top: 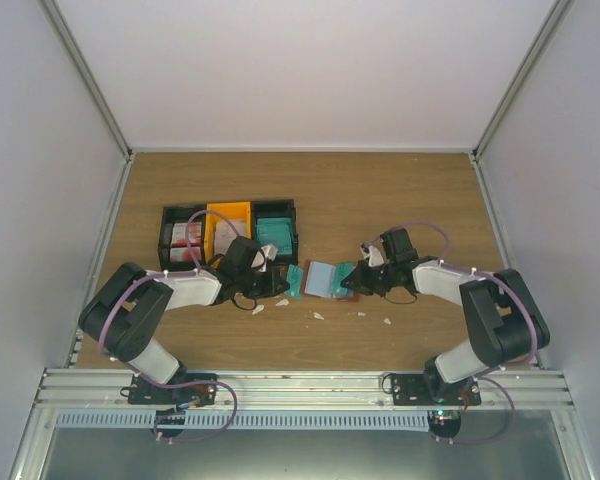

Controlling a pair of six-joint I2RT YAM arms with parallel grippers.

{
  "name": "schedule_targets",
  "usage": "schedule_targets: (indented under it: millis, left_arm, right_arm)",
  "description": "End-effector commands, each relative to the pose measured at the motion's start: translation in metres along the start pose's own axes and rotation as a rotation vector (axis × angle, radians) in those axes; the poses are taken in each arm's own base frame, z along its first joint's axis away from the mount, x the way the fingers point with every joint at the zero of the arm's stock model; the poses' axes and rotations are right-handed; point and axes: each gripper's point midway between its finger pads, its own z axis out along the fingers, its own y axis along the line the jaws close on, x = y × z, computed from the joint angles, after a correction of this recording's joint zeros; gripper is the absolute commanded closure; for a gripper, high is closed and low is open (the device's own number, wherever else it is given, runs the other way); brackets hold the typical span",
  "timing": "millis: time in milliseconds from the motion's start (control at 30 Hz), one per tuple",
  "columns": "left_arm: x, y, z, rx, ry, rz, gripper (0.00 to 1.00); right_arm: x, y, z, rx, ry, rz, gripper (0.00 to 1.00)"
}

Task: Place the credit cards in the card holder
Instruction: Insert the credit card into the card holder.

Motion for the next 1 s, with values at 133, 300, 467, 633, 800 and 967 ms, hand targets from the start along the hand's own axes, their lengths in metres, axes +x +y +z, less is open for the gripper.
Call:
schedule_targets:
  millis: [133,300,467,633,800,967]
  left_arm:
    - [0.001,0.000,0.006,-0.018,-0.007,0.025,1.00]
    - [0.005,0.000,0.009,-0.024,0.004,0.036,1.00]
    - [-0.003,0.000,-0.004,-0.070,-0.058,0.062,1.00]
    - [-0.020,-0.015,-0.033,-0.076,-0.173,0.137,1.00]
    - [-0.019,-0.026,-0.042,-0.044,-0.175,0.167,1.00]
    - [-0.014,-0.029,-0.041,-0.022,-0.148,0.155,1.00]
  right_arm:
    - [0.013,0.005,0.015,-0.132,0.057,0.031,0.99]
    - [0.018,0.001,0.019,-0.150,0.076,0.076,1.00]
    - [0.022,-0.003,0.020,-0.147,0.085,0.107,1.00]
    - [0.024,-0.005,0.019,-0.135,0.095,0.089,1.00]
    - [0.023,-0.005,0.019,-0.131,0.101,0.070,1.00]
    - [0.023,-0.006,0.018,-0.116,0.104,0.058,1.00]
